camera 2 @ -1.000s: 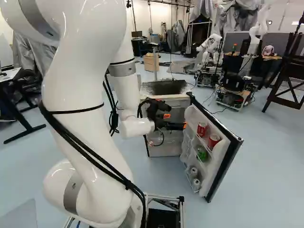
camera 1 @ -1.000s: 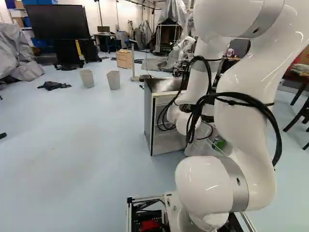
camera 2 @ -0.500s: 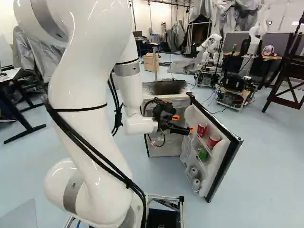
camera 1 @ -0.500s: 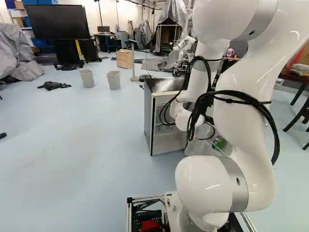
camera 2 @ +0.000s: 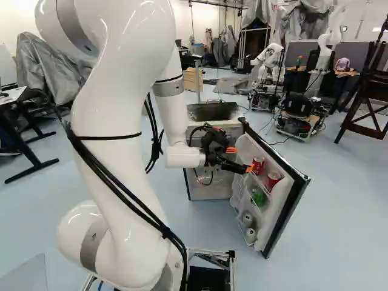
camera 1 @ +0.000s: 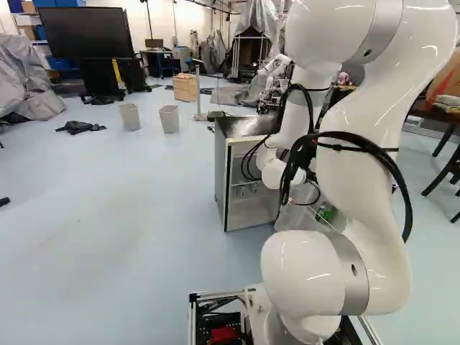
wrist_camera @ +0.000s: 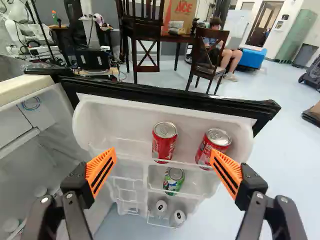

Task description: Grab a drink from the fridge

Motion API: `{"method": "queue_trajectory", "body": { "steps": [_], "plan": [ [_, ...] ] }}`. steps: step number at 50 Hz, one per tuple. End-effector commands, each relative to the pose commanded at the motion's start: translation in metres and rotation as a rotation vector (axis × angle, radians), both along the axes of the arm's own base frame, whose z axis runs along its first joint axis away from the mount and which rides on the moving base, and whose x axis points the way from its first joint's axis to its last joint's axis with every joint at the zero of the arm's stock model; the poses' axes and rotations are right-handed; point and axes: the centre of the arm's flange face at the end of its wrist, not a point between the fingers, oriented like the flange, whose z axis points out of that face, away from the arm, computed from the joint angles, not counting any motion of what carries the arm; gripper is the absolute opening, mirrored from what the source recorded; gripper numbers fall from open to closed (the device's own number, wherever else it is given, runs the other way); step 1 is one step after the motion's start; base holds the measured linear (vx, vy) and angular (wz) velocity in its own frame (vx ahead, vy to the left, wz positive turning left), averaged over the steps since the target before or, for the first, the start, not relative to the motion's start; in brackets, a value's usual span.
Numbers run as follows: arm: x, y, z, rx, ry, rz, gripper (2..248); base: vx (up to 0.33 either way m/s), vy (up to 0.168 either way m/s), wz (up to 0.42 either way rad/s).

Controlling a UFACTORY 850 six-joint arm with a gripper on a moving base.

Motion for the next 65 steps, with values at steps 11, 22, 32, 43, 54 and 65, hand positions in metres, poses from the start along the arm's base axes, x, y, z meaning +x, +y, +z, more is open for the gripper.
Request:
{"method": "queue_trajectory", "body": {
  "steps": [11,22,32,43,54,65],
  "plan": [
    [0.010,-0.009,-0.001,-0.002,-0.010,-0.017,247,0.000,0.000,0.000],
    [0.016,-0.019,-0.002,-0.004,-0.018,-0.040,247,0.000,0.000,0.000],
    [0.020,-0.029,-0.003,-0.005,-0.025,-0.062,247,0.000,0.000,0.000],
    [0.024,-0.040,-0.004,-0.002,-0.030,-0.086,247,0.000,0.000,0.000],
    [0.027,-0.050,-0.006,0.010,-0.031,-0.104,247,0.000,0.000,0.000],
    [0.030,-0.055,-0.009,0.033,-0.026,-0.115,247,0.000,0.000,0.000]
  ]
}}
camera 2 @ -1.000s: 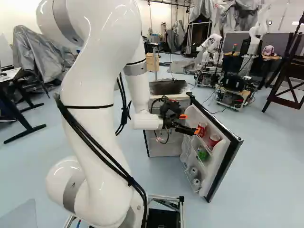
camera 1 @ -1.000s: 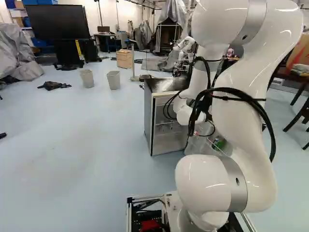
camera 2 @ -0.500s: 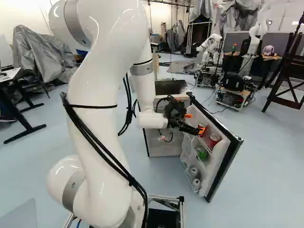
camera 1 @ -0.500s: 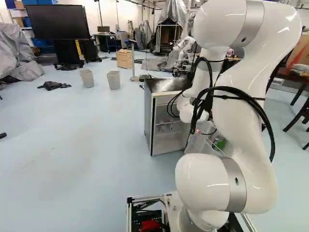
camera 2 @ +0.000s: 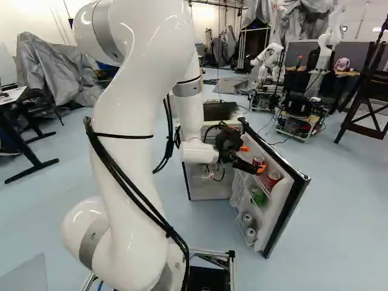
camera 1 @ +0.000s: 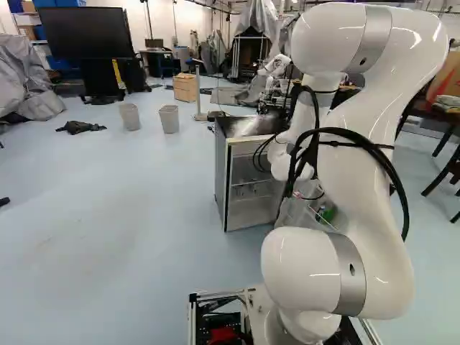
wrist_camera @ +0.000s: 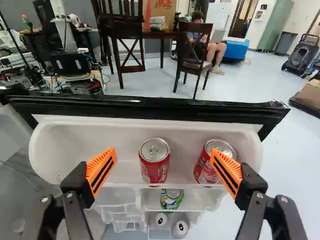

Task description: Grab a drink from the fridge

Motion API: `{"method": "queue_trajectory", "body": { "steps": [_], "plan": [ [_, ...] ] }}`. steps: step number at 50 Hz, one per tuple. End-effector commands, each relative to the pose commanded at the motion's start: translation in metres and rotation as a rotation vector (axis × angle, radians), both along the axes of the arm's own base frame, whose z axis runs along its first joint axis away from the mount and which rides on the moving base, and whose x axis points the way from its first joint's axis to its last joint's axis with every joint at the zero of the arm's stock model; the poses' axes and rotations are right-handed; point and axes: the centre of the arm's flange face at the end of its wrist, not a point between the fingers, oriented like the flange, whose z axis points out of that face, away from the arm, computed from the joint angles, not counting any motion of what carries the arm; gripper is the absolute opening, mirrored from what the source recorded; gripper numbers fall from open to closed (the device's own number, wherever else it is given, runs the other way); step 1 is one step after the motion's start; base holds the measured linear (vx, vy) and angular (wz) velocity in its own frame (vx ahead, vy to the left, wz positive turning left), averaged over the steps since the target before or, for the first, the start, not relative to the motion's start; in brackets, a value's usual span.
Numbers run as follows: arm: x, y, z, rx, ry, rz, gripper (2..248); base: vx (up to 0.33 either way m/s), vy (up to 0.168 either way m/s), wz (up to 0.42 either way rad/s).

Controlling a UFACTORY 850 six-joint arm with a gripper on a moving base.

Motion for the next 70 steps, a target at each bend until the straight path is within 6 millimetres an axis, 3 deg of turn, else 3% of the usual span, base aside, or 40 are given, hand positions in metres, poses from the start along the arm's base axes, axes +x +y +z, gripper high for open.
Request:
{"method": "queue_trajectory", "body": {
  "steps": [70],
  "plan": [
    [0.020,-0.024,-0.010,0.073,-0.003,-0.034,247,0.000,0.000,0.000]
  ]
}}
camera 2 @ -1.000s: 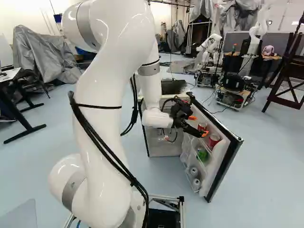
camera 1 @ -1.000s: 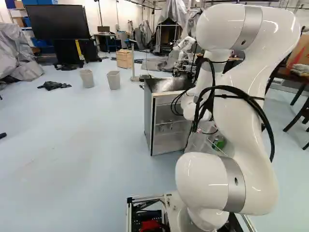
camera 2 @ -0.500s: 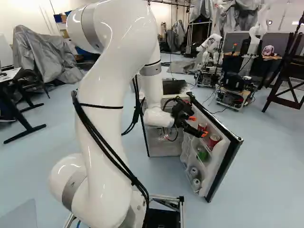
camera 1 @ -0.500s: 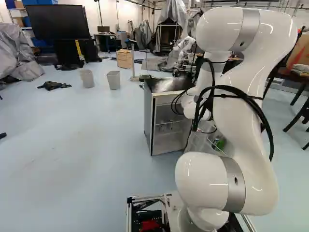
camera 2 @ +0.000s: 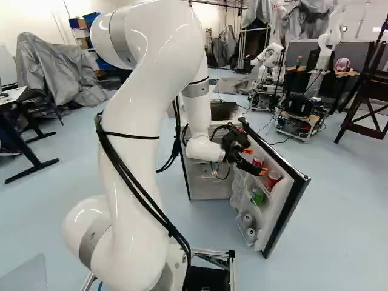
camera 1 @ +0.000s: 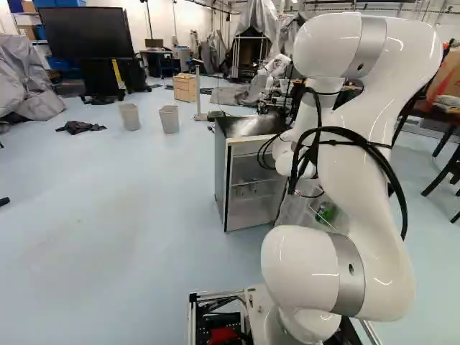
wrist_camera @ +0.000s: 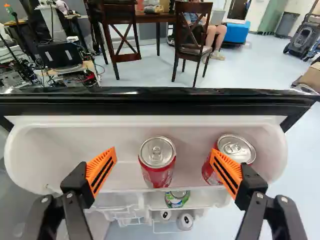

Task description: Grab a drink from the fridge

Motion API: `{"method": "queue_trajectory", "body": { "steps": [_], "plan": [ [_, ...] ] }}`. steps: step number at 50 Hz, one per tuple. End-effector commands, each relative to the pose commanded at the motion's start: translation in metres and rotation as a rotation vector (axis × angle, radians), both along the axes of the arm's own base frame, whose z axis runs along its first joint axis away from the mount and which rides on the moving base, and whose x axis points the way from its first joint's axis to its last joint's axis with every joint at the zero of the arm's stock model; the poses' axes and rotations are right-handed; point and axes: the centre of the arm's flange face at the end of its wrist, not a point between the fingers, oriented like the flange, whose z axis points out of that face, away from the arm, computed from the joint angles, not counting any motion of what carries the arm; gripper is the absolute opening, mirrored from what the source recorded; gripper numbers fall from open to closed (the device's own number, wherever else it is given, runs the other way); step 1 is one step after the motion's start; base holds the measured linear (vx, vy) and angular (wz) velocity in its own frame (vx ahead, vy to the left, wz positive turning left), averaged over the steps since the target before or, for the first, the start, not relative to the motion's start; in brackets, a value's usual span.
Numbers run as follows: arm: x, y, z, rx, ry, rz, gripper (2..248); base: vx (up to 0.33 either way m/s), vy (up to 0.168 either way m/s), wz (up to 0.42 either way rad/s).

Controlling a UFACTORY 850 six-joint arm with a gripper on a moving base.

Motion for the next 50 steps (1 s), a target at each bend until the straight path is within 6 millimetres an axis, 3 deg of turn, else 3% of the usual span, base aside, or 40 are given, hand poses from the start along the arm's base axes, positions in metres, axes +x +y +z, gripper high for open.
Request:
{"method": "queue_trajectory", "body": {
  "steps": [4,5,9,10,14,15,19,20,25,26,50],
  "plan": [
    [0.0001,-0.0003,0.0000,0.000,0.000,-0.001,247,0.000,0.000,0.000],
    [0.0001,-0.0003,0.0000,0.000,0.000,-0.001,223,0.000,0.000,0.000],
    [0.0001,-0.0003,0.0000,0.000,0.000,-0.001,223,0.000,0.000,0.000],
    [0.0001,-0.0003,0.0000,0.000,0.000,-0.001,185,0.000,0.000,0.000],
    [0.0001,-0.0003,0.0000,0.000,0.000,-0.001,185,0.000,0.000,0.000],
    [0.0001,-0.0003,0.0000,0.000,0.000,-0.001,147,0.000,0.000,0.000],
    [0.0001,-0.0003,0.0000,0.000,0.000,-0.001,147,0.000,0.000,0.000],
    [0.0001,-0.0003,0.0000,0.000,0.000,-0.001,109,0.000,0.000,0.000],
    [0.0001,-0.0003,0.0000,0.000,0.000,-0.001,109,0.000,0.000,0.000],
    [0.0001,-0.0003,0.0000,0.000,0.000,-0.001,93,0.000,0.000,0.000],
    [-0.0004,0.0007,0.0014,-0.015,-0.003,0.001,93,0.000,0.000,0.000]
  ]
}}
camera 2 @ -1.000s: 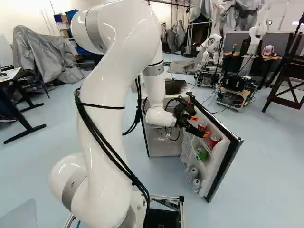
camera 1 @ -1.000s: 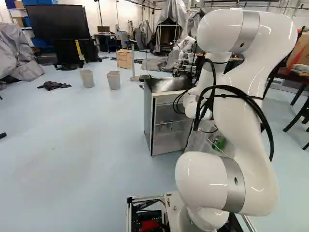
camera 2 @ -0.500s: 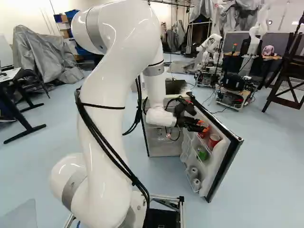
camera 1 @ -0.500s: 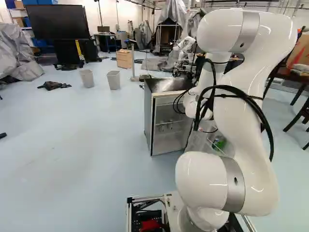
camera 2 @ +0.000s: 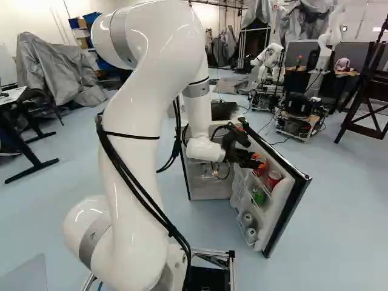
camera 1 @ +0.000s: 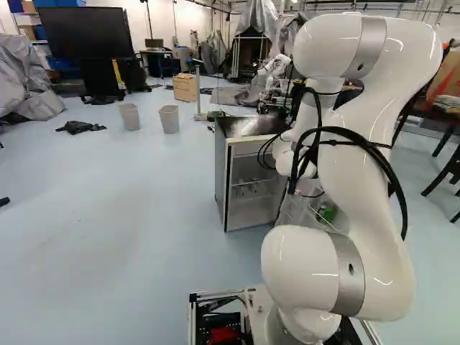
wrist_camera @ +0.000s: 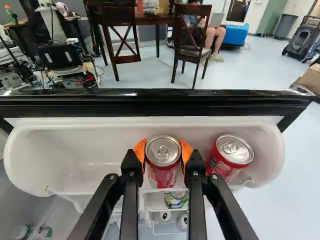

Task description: Grab a drink from the fridge

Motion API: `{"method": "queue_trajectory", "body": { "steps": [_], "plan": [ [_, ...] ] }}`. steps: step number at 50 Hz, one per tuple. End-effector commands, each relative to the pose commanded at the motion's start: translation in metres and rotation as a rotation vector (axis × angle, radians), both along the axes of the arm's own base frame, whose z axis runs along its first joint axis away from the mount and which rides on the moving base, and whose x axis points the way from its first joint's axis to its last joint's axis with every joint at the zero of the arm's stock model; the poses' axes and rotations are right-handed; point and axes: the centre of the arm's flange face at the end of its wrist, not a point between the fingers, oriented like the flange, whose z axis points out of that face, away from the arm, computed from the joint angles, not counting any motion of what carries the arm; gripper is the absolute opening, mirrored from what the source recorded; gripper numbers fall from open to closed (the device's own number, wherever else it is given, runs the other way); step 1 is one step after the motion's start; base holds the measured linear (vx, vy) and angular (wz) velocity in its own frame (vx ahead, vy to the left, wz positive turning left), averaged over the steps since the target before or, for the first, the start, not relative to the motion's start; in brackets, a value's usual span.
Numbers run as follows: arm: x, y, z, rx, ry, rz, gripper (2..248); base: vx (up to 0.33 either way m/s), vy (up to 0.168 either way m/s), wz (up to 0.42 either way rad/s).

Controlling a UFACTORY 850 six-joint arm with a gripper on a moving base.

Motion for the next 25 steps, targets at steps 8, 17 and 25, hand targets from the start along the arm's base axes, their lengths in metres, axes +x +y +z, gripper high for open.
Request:
{"method": "queue_trajectory", "body": {
  "steps": [8,17,25],
  "plan": [
    [-0.002,0.005,0.001,-0.010,0.000,0.008,93,0.000,0.000,0.000],
    [-0.005,0.012,0.003,-0.021,0.002,0.020,93,0.000,0.000,0.000],
    [-0.008,0.018,0.005,-0.032,0.004,0.032,93,0.000,0.000,0.000]
  ]
}}
